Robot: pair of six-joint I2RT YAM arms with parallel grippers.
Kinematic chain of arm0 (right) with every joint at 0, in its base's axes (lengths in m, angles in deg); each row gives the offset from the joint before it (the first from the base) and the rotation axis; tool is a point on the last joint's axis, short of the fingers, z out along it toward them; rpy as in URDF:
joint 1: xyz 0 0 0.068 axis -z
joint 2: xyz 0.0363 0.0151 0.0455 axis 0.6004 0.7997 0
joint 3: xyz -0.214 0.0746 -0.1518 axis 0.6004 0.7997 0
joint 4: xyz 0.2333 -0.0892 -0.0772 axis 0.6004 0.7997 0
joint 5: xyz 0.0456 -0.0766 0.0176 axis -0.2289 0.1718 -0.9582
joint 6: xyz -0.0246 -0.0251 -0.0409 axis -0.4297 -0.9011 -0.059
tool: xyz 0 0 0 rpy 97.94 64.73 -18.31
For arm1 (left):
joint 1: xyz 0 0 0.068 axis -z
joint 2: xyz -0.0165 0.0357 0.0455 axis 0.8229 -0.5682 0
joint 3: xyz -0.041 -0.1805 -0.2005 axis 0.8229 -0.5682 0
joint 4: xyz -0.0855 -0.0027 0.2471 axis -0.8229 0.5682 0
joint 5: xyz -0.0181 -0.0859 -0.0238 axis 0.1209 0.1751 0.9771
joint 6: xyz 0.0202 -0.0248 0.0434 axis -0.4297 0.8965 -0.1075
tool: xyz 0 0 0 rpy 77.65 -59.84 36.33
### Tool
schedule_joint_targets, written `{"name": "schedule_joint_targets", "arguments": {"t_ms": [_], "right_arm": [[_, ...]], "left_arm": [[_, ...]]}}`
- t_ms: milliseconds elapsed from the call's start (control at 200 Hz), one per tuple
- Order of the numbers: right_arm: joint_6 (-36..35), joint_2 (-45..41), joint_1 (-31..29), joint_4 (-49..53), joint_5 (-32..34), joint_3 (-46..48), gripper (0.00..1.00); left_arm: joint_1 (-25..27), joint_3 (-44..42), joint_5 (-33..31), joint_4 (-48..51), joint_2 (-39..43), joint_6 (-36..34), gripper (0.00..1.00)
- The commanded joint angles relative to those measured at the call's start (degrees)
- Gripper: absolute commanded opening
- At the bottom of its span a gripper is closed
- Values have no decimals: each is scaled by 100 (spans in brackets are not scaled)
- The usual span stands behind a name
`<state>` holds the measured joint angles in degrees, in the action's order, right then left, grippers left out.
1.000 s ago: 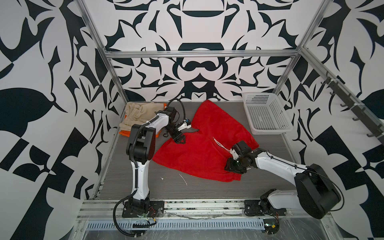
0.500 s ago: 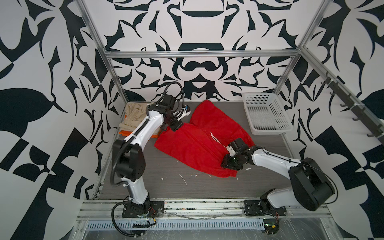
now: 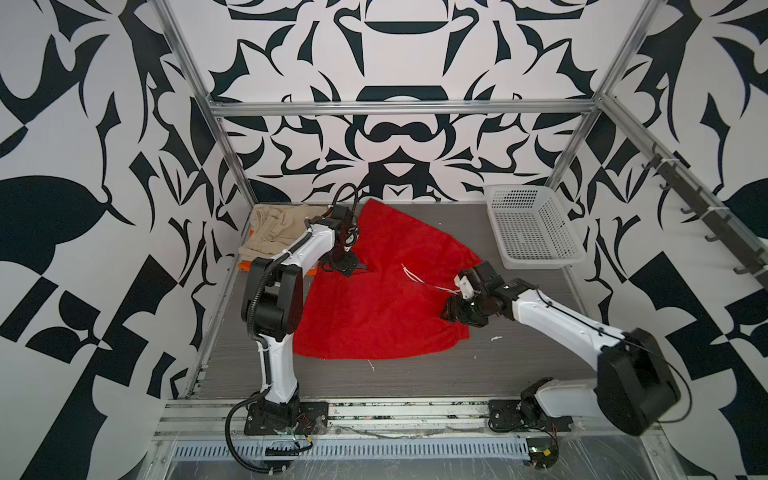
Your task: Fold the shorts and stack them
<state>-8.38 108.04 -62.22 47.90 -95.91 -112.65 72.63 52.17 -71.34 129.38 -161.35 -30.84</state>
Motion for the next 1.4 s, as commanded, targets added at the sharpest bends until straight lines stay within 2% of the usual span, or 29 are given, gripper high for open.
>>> {"name": "schedule_joint_targets", "arguments": {"t_ms": [0,115,215,365,485,720,845,895,940,1075,1130,1395], "right_arm": [[222,-583,374,978,16,164,65],[521,-890,709,1206,-285,598,66],[862,-885,731,817,-554,881,67],[1094,-567,739,228,-790,992,70],[1102,-214,744,100,-686,997,70],[1221,323,739,-441,-552,1046,66],[1220,585,739,-632,-522,1077,59],[1217,670,739,-706,-509,1112,53],[1206,735,739,-738,-470,1138,44],[1192,686,744,-693,-281,1228,7],[1187,582,739,-654,-246,1238,0],[1196,211,739,-432,-182,1207,0]], "left_arm": [[-131,149,-24,502,892,1175,91],[-251,-847,841,471,1803,2253,92],[-482,-1798,1282,438,2405,3237,95],[-889,-2915,1550,455,3067,4389,96],[-1014,-3677,1887,178,3590,5214,98],[-1219,-4572,1847,30,4254,6073,100],[-1356,-4810,1733,73,4510,6304,100],[-1436,-4887,1723,67,4618,6348,100],[-1531,-4943,1731,92,4671,6361,100],[-1883,-5222,1978,42,4793,6387,99],[-1988,-5338,2068,14,4817,6426,99],[-2169,-5579,1838,43,4844,6733,87]]}}
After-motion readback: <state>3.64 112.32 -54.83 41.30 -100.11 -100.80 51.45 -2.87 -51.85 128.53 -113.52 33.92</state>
